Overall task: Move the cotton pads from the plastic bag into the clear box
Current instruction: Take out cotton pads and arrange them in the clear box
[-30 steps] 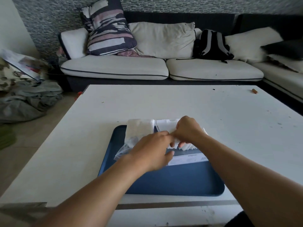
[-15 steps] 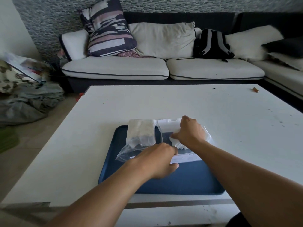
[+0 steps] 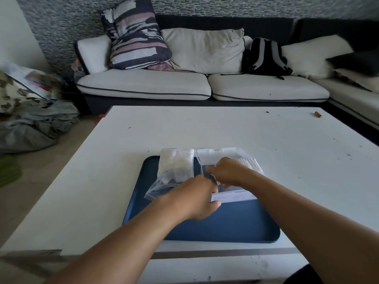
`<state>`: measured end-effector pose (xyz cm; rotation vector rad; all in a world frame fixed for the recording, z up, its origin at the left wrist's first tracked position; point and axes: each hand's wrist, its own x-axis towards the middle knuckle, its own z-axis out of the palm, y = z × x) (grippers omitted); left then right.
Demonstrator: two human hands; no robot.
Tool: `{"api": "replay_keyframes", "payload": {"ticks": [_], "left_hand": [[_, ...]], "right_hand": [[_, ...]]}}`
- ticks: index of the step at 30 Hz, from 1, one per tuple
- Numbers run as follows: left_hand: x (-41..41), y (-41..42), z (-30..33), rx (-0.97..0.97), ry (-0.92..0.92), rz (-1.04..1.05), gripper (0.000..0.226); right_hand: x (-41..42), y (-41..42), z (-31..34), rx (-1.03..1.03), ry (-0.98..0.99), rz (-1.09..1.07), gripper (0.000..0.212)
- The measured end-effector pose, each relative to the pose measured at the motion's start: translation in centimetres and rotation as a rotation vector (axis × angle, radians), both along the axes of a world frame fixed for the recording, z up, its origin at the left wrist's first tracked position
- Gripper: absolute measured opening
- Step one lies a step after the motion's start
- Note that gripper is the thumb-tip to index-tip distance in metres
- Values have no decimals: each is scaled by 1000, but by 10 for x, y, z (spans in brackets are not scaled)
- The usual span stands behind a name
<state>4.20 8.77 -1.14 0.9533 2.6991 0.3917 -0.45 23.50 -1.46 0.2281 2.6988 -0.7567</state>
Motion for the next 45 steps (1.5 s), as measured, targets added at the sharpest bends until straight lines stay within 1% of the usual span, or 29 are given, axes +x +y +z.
{"api": "replay_keyframes", "payload": {"ticks": [2,3,5,6,7,8,10,11,12,14,15,16,17,19,20,21,22,23,24,26,29,32,37,40,43,45], "left_hand": [[2,-2,7,15,47,-12,12],[1,-5,11,32,94,5,18],[-3,-17,21,52,200,96,28],[-5,-25,27,16,259,163,32],[-9,-34,29,-72,289,241,37],[-12,-45,30,-168,281,325,43],[-16,-62,24,-348,171,470,57],[-17,-68,18,-376,118,523,54],[-18,-73,13,-357,87,553,41],[-20,-75,6,-279,117,571,6],[-21,-75,6,-231,157,579,6],[-21,-73,9,-172,212,585,11],[-21,-71,13,-93,273,594,16],[-22,-68,21,74,370,602,23],[-22,-67,24,149,372,601,24],[-22,-66,25,211,337,601,28],[-23,-65,26,261,284,594,32],[-23,-64,26,296,242,582,35],[-24,-64,26,311,221,567,36],[-26,-63,25,316,205,549,37],[-28,-61,24,326,198,553,36],[-27,-62,23,320,198,551,35],[-28,-65,21,302,166,549,35],[-31,-67,16,270,116,542,34],[-33,-71,15,221,19,524,27],[-34,-75,11,161,-9,525,43]], "right_hand": [[-1,-1,6,-39,-7,4,43],[1,-4,12,-46,16,10,44],[6,-11,23,-64,156,62,37],[9,-14,28,-73,236,101,32],[14,-18,33,-97,293,141,26],[19,-23,36,-126,314,193,22],[28,-33,40,-146,260,360,13],[32,-39,39,-120,202,454,13],[36,-45,39,-88,144,540,17],[41,-54,33,7,68,636,27],[41,-57,30,87,79,642,31],[39,-59,25,187,131,622,34],[35,-60,23,282,215,582,35],[24,-60,24,379,436,483,34],[19,-60,25,413,546,444,31],[16,-60,27,468,639,419,29],[14,-60,25,528,702,407,29],[13,-60,23,580,721,413,33],[12,-59,19,618,707,429,41],[12,-59,9,635,616,449,54],[10,-58,2,577,535,444,60],[10,-56,1,484,508,450,59],[10,-56,3,401,489,440,51],[10,-57,3,375,505,424,43],[9,-58,1,348,508,414,40],[8,-58,0,337,500,413,39]]}}
